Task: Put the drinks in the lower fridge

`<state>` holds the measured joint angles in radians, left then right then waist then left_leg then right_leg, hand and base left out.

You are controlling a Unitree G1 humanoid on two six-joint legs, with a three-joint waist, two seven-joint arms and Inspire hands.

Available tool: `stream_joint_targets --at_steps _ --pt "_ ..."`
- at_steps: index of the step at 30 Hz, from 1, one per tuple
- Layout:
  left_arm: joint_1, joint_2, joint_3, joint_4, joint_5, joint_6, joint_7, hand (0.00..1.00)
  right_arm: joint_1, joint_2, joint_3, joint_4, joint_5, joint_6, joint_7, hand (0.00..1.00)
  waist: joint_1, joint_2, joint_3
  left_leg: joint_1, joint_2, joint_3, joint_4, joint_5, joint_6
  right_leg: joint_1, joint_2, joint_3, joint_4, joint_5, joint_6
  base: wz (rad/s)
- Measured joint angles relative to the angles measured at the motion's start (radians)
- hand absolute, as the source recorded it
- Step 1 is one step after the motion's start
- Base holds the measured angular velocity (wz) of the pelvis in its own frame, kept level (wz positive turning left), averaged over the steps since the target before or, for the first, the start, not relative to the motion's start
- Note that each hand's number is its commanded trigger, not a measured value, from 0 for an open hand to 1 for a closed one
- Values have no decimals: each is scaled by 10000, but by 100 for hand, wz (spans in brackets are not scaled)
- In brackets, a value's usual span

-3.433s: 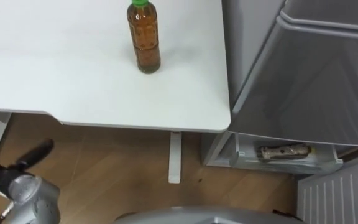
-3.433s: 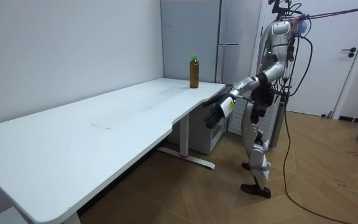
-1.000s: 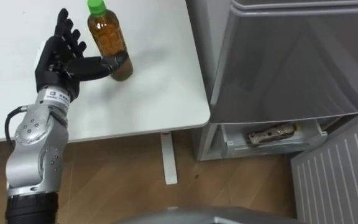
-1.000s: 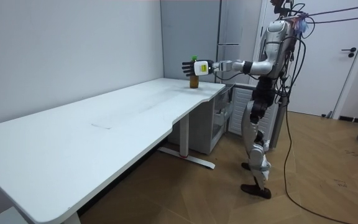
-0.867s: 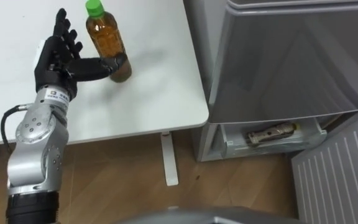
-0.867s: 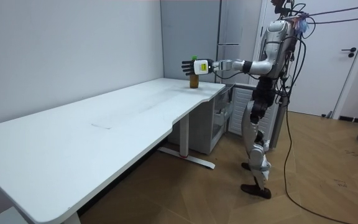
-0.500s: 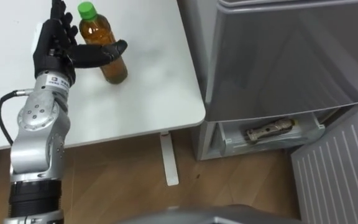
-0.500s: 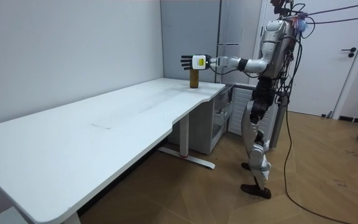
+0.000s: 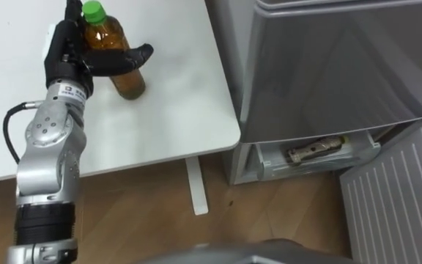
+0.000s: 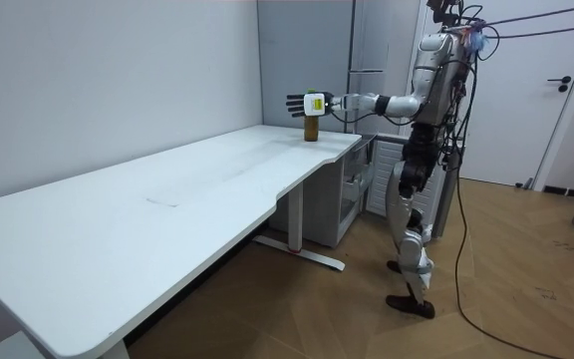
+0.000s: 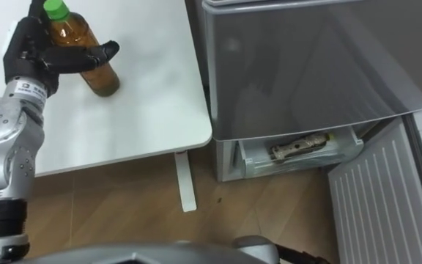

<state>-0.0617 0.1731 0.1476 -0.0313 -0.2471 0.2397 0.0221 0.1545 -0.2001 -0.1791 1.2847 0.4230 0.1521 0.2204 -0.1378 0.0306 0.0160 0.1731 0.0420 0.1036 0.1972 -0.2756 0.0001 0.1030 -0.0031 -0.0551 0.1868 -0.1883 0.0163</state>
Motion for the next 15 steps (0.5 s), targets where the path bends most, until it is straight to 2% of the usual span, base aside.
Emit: stream_joint_targets --at_steps 5,9,13,14,15 --pt "-269 3 -3 565 -74 -8 296 0 15 39 5 0 0 -29 -180 0 -27 4 2 38 13 -1 -2 0 0 12 20 35 21 11 -15 -3" --pt "-606 62 -9 1412 -600 -65 485 0 14 69 35 -8 -5 -92 -393 0 -16 20 -5 27 37 4 -1 0 0 -8 50 34 43 26 -35 0" --pt "-607 64 -30 1739 -755 -65 533 0 5 79 82 -10 -9 -90 -669 0 -9 64 -34 -64 37 5 2 0 -1 -165 48 43 172 26 -35 0" --pt "-607 64 -29 1787 -756 -65 534 12 9 79 100 -10 -17 -90 -693 0 0 67 -35 -68 37 6 1 0 -1 -175 48 48 178 26 -35 -3" --pt "-606 64 -27 1922 -756 -64 535 67 31 82 117 -9 -49 -85 -740 0 15 75 -41 -61 37 11 4 0 -1 -179 50 63 195 26 -35 0"
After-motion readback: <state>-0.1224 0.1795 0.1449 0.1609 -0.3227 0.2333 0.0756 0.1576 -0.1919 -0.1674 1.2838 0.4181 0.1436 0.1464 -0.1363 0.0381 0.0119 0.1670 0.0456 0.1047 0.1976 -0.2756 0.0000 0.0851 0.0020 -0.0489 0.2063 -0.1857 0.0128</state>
